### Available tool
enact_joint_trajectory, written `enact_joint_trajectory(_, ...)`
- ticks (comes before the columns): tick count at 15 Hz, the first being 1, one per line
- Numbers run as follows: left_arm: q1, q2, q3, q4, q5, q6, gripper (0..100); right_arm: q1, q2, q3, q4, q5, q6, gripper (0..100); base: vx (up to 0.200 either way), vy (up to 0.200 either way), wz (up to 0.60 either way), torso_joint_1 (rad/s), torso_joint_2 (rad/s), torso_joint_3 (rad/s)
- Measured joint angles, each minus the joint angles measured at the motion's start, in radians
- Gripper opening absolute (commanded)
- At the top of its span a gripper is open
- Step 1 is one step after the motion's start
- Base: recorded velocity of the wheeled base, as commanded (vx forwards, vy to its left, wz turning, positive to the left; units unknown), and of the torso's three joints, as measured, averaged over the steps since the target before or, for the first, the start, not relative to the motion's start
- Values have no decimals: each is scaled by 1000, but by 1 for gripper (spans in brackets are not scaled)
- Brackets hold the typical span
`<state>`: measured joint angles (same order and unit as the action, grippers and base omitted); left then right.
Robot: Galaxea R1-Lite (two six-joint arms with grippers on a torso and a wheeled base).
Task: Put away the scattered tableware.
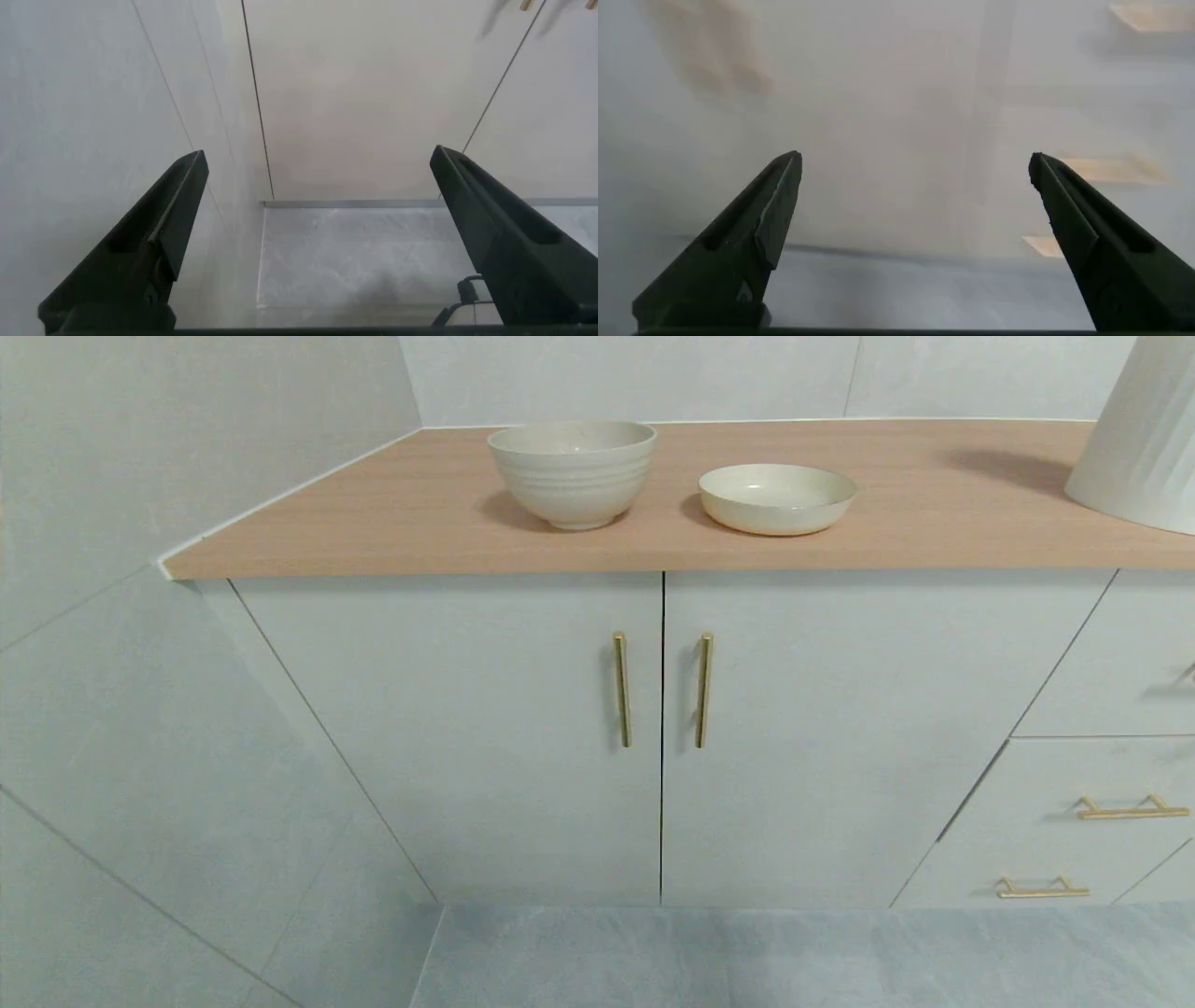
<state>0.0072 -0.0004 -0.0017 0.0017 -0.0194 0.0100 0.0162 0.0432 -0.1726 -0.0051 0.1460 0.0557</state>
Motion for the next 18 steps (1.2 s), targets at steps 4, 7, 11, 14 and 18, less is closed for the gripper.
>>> enact_joint_trajectory(4,0,0,0,0,0,0,100,33,264,-137,22,314,30,100,0,0,0,0,0,0)
enact_joint_trajectory(7,0,0,0,0,0,0,100,79,561,-244,20,438,35,100,0,0,0,0,0,0)
enact_joint_trajectory(11,0,0,0,0,0,0,100,253,1012,-358,-248,484,44,100,0,0,0,0,0,0)
enact_joint_trajectory(14,0,0,0,0,0,0,100,365,1346,-441,-573,486,85,100,0,0,0,0,0,0)
enact_joint_trajectory(18,0,0,0,0,1,0,100,457,1633,-666,-706,479,128,100,0,0,0,0,0,0)
